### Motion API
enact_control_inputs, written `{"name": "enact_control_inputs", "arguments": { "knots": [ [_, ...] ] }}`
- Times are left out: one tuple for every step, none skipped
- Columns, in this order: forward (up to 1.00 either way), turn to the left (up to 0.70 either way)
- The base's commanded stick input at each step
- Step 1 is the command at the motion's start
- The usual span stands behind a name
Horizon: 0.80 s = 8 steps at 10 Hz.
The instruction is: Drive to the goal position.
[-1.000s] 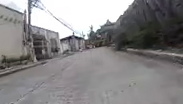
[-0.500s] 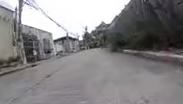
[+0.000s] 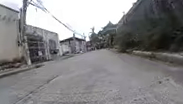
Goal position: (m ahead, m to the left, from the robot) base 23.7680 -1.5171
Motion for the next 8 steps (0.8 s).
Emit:
{"name": "enact_control_inputs", "arguments": {
  "knots": [
    [1.0, -0.31],
    [1.0, -0.31],
    [1.0, -0.31],
    [1.0, -0.31],
    [1.0, 0.09],
    [1.0, 0.09],
    [1.0, 0.09],
    [1.0, 0.09]
  ]
}}
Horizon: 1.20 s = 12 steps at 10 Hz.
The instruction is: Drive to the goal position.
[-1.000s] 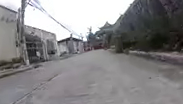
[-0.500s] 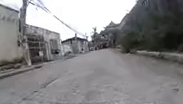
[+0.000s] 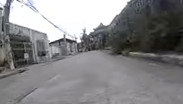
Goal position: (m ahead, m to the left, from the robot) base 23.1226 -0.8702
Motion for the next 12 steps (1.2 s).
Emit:
{"name": "enact_control_inputs", "arguments": {
  "knots": [
    [1.0, 0.09],
    [1.0, -0.31],
    [1.0, -0.31],
    [1.0, -0.31],
    [1.0, -0.31],
    [1.0, -0.31],
    [1.0, -0.31],
    [1.0, 0.1],
    [1.0, 0.1],
    [1.0, -0.21],
    [1.0, -0.3],
    [1.0, -0.3]
  ]
}}
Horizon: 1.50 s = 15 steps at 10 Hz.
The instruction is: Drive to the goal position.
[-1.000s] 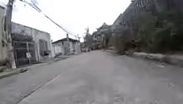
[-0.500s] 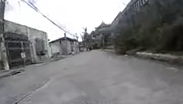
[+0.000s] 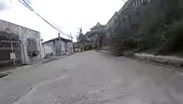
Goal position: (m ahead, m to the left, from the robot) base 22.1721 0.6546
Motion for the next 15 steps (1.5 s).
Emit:
{"name": "enact_control_inputs", "arguments": {
  "knots": [
    [1.0, -0.07],
    [1.0, 0.1],
    [1.0, 0.11],
    [1.0, 0.11],
    [1.0, 0.11],
    [1.0, 0.11],
    [1.0, 0.11],
    [1.0, 0.11],
    [1.0, 0.11],
    [1.0, 0.11],
    [1.0, 0.11],
    [1.0, 0.11],
    [1.0, -0.2],
    [1.0, -0.29],
    [1.0, -0.29]
  ]
}}
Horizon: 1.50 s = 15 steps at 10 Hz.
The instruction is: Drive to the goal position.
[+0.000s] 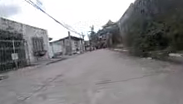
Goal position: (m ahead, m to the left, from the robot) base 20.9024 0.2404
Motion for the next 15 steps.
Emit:
{"name": "enact_control_inputs", "arguments": {
  "knots": [
    [1.0, -0.29],
    [1.0, -0.29],
    [1.0, -0.29],
    [1.0, -0.29],
    [1.0, -0.29],
    [1.0, -0.29],
    [1.0, 0.03],
    [1.0, 0.1],
    [1.0, 0.12],
    [1.0, 0.12],
    [1.0, -0.16],
    [1.0, -0.28],
    [1.0, -0.28],
    [1.0, -0.28],
    [1.0, -0.28]
  ]
}}
